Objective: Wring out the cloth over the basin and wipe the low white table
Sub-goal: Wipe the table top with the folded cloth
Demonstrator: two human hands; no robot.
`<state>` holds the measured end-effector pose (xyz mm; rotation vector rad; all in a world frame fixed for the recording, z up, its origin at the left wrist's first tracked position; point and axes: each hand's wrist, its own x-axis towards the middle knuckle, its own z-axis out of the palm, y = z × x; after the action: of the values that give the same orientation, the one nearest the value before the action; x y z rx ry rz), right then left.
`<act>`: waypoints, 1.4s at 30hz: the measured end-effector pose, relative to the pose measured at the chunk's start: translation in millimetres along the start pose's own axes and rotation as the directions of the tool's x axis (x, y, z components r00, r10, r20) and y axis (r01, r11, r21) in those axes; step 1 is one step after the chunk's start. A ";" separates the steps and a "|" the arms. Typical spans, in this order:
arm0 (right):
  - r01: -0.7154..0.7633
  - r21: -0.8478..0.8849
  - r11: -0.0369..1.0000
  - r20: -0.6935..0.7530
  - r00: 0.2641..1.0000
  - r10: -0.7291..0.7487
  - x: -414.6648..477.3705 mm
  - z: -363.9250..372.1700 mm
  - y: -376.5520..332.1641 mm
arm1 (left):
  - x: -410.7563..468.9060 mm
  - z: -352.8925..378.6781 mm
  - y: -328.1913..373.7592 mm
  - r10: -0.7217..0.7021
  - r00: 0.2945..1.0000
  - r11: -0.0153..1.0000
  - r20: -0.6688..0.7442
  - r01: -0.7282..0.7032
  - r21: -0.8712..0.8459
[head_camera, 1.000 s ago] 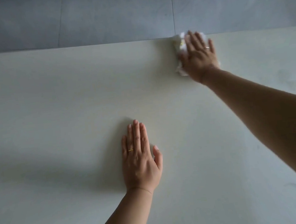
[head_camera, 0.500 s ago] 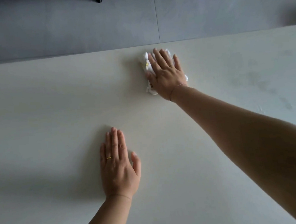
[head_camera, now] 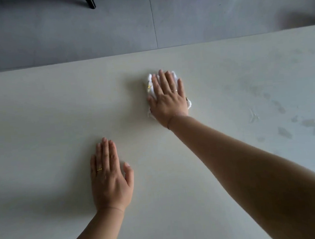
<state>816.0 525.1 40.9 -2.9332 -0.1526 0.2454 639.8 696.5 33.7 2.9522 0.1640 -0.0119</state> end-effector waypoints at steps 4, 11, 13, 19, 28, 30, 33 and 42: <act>0.219 -0.043 0.975 0.044 0.975 -0.217 -16.2 -6.2 36.8 | -0.4 -1.0 0.2 0.003 1.000 1.000 -0.005 -0.003 -0.008; -0.370 -0.017 0.929 -0.024 0.929 0.370 -38.1 -19.5 120.3 | 0.2 -1.4 2.2 0.000 1.000 1.000 0.004 0.000 -0.020; -0.448 0.034 0.893 -0.049 0.892 0.449 -43.0 -14.1 90.7 | -0.3 -1.2 2.5 -0.005 1.000 1.000 0.007 0.005 -0.023; -0.025 -0.015 1.000 0.014 1.000 0.025 -101.5 15.2 9.3 | -0.1 -2.4 3.2 -0.004 1.000 1.000 0.002 0.005 -0.027; -0.374 -0.037 0.927 -0.026 0.927 0.373 -130.5 -0.6 109.4 | -0.4 -1.6 3.9 0.004 0.999 0.999 -0.036 -0.006 -0.051; -0.457 0.018 0.889 -0.031 0.889 0.457 -133.6 4.7 81.9 | -1.4 -1.0 5.0 0.013 0.999 0.999 -0.038 -0.015 -0.040; -0.241 0.004 0.971 -0.029 0.970 0.241 -164.3 18.9 27.2 | -2.5 -0.6 6.4 0.016 0.999 1.000 -0.033 -0.016 -0.020; -0.158 -0.082 0.984 0.026 0.987 0.160 -206.1 7.4 106.6 | -48.9 -5.1 46.2 -0.096 0.993 0.995 -0.066 0.094 -0.032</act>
<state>621.7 398.1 44.1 -3.0245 0.0696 0.3175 596.3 646.9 48.1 2.9145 0.3117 0.0764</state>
